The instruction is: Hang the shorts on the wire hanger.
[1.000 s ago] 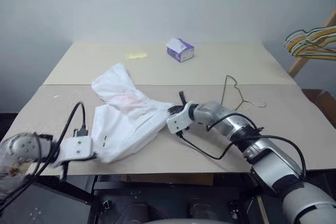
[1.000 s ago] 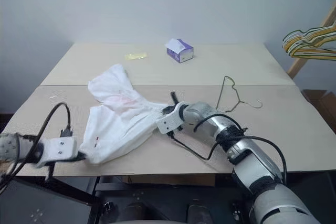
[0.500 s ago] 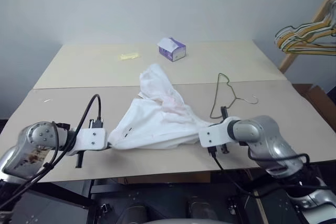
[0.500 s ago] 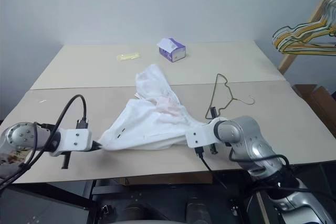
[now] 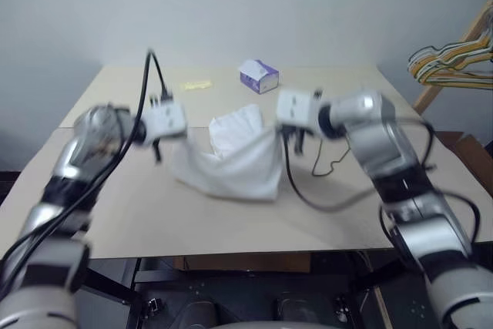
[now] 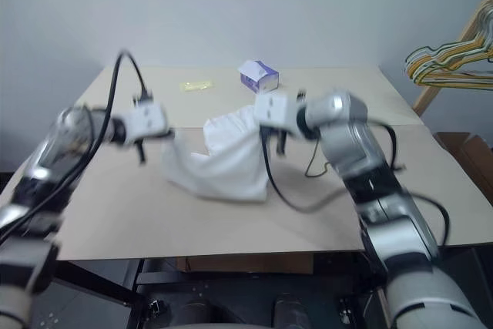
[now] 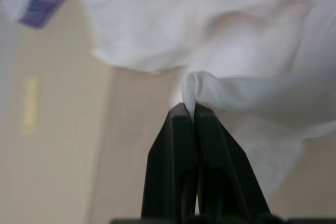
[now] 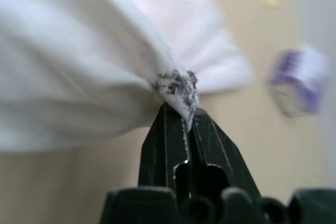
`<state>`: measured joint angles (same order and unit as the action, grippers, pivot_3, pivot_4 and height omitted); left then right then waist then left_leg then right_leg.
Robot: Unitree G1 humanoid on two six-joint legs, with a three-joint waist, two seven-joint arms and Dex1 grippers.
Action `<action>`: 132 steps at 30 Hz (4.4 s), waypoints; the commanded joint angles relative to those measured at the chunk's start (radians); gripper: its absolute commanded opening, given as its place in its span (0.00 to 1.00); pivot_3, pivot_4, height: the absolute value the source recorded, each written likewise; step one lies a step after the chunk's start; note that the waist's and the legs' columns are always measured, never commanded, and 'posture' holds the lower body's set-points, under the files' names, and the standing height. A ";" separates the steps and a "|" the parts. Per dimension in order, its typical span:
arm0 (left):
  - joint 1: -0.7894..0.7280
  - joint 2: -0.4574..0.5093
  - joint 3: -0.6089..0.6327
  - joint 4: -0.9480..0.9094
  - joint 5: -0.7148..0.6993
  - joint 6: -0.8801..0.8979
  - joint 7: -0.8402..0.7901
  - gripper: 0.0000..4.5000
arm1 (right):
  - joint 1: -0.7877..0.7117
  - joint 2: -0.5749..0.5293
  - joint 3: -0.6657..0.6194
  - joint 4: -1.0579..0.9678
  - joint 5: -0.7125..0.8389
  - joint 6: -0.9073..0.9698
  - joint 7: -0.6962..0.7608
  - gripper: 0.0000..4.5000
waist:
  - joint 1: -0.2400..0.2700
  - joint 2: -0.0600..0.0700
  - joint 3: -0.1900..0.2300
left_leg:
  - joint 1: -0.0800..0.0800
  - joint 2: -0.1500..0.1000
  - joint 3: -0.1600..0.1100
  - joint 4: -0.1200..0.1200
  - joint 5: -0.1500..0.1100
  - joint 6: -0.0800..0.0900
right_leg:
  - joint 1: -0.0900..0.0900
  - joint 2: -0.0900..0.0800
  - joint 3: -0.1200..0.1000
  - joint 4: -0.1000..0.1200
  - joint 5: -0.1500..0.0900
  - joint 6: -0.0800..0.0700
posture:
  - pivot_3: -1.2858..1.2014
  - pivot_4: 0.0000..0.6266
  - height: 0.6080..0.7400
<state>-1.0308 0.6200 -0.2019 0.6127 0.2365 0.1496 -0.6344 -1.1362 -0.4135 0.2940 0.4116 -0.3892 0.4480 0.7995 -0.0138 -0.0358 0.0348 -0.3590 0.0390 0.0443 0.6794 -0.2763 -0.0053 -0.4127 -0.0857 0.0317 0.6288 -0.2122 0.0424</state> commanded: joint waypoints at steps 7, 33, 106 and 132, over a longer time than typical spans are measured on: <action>-0.276 0.067 0.319 0.003 -0.048 -0.264 0.594 0.00 | -0.138 -0.075 -0.132 0.060 -0.145 -0.356 -0.851 0.01 | -0.044 0.002 -0.006 | -0.025 -0.011 0.000 -0.019 0.006 -0.012 | -0.046 -0.013 0.000 0.012 0.001 0.000 | 0.53 0.00 1.00; 1.244 0.729 0.398 -0.949 -0.243 -0.003 -0.560 0.00 | 0.687 -0.488 0.143 -0.661 -0.051 -0.530 0.211 0.01 | -0.015 0.001 -0.003 | 0.003 -0.001 0.010 0.000 -0.005 0.006 | -0.007 -0.003 0.002 0.001 -0.005 0.001 | 0.54 0.00 1.00; 0.699 0.302 0.115 -0.845 -0.348 -0.023 -0.532 0.99 | 0.448 -0.011 -0.346 -0.074 0.426 0.374 -0.414 1.00 | -0.110 0.000 -0.003 | 0.002 -0.002 0.009 0.000 -0.006 0.007 | -0.007 -0.003 0.008 0.000 -0.002 0.002 | 0.50 0.00 1.00; 0.721 0.256 0.079 -0.978 -0.349 0.062 -0.477 1.00 | 0.227 0.042 -0.274 0.462 0.414 0.399 -0.313 0.25 | -0.113 -0.001 -0.004 | 0.005 -0.003 0.009 0.000 -0.006 0.008 | -0.004 -0.004 0.009 -0.001 -0.001 0.004 | 0.51 0.00 1.00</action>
<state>-0.3041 0.8721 -0.1307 -0.3388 -0.1171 0.2172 -1.1234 -0.9105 -0.3799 0.0122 0.8447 0.0226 0.8258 0.4815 -0.1264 -0.0363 0.0309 -0.3543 0.0358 0.0528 0.6791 -0.2823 0.0022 -0.4170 -0.0896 0.0406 0.6277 -0.2134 0.0464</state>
